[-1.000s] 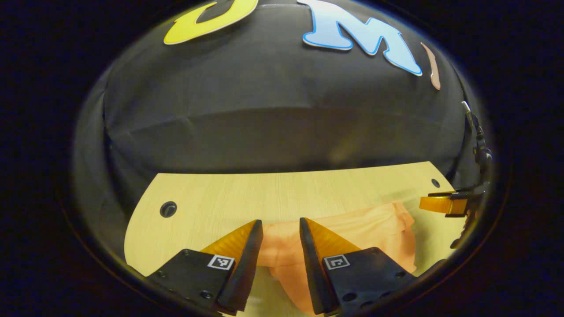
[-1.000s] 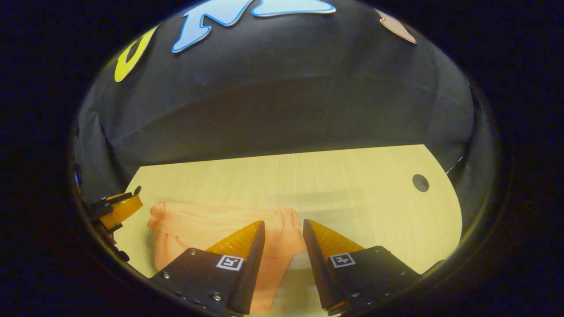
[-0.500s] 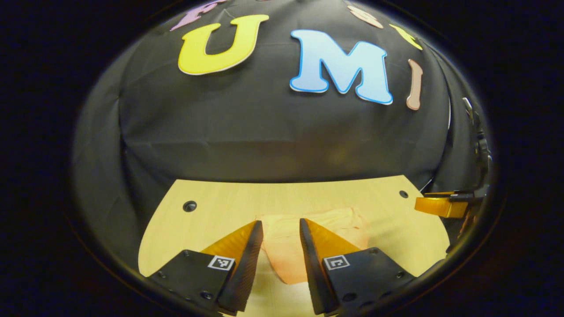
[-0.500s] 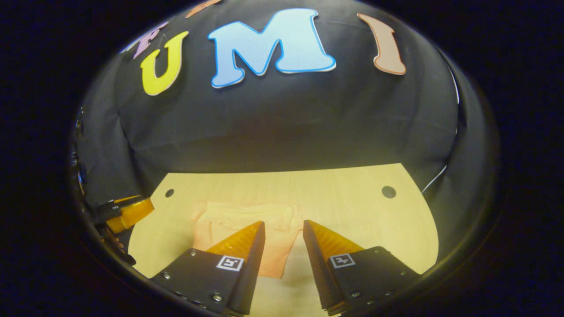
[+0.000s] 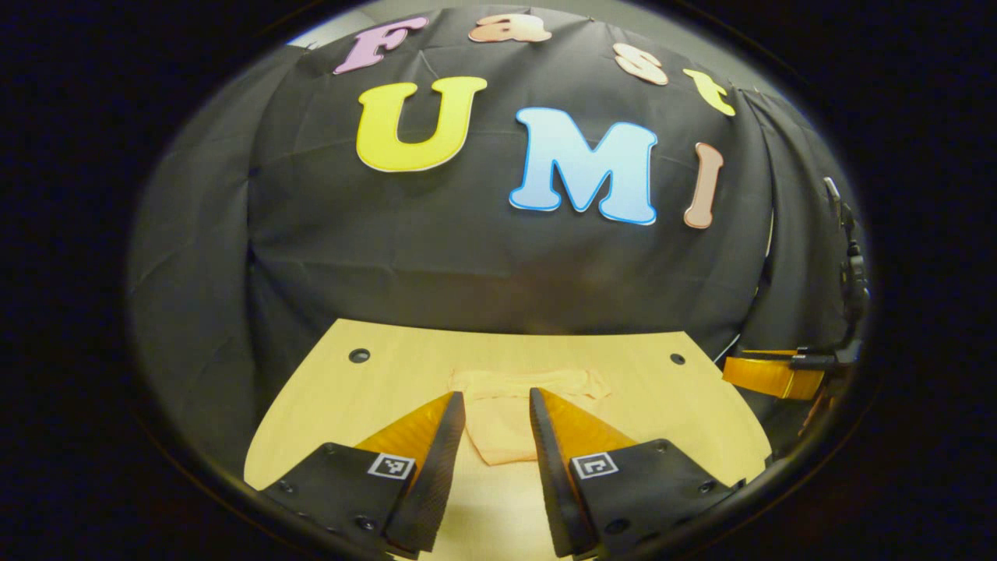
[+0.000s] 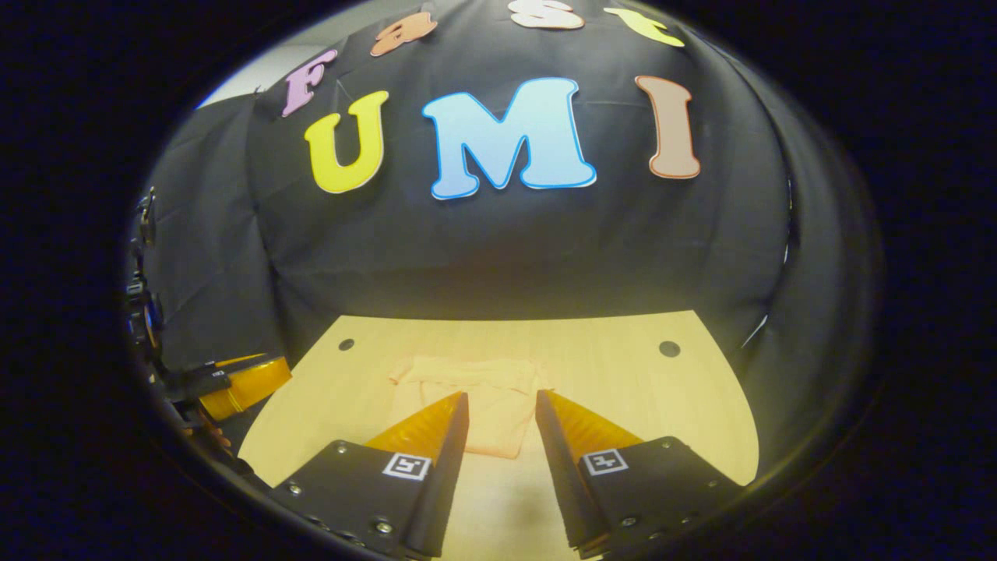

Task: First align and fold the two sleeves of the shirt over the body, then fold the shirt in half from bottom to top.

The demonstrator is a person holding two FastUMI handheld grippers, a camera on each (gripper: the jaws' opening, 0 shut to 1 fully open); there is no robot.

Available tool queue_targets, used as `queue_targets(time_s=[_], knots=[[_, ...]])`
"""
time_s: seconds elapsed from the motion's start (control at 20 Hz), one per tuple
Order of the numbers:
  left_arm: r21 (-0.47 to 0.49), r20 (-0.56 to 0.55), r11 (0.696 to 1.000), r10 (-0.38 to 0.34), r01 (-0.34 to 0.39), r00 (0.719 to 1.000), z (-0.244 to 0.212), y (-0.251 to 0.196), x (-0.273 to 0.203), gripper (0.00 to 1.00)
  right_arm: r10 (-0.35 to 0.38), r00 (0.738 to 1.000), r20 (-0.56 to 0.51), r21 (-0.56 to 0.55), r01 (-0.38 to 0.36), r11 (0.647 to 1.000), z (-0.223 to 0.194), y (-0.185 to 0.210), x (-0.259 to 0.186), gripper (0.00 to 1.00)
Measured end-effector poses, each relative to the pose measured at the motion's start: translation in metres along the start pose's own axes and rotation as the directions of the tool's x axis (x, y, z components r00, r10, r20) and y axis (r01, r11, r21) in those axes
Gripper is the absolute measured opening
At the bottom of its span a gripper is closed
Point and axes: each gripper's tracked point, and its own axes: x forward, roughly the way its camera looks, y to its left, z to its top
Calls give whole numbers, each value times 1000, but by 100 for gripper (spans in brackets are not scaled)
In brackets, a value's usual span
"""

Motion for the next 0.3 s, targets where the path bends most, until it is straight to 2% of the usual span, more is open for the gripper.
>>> queue_targets(time_s=[0.1,0.15,0.25,0.3], knots=[[-1,1,1000,1,-1,1000,-12,-12,-13,54,7,1000,12,8,-7,1000,-6,6,-12,56],[-1,6,1000,0,0,1000,-16,-13,-21,64,10,1000,19,12,-10,1000,-10,7,-18,56],[10,21,1000,7,-8,1000,-20,-11,-32,54,11,999,31,24,-11,1000,-16,9,-29,56],[14,27,1000,8,-8,1000,-22,-10,-36,54,10,999,36,30,-11,999,-19,10,-33,56]])
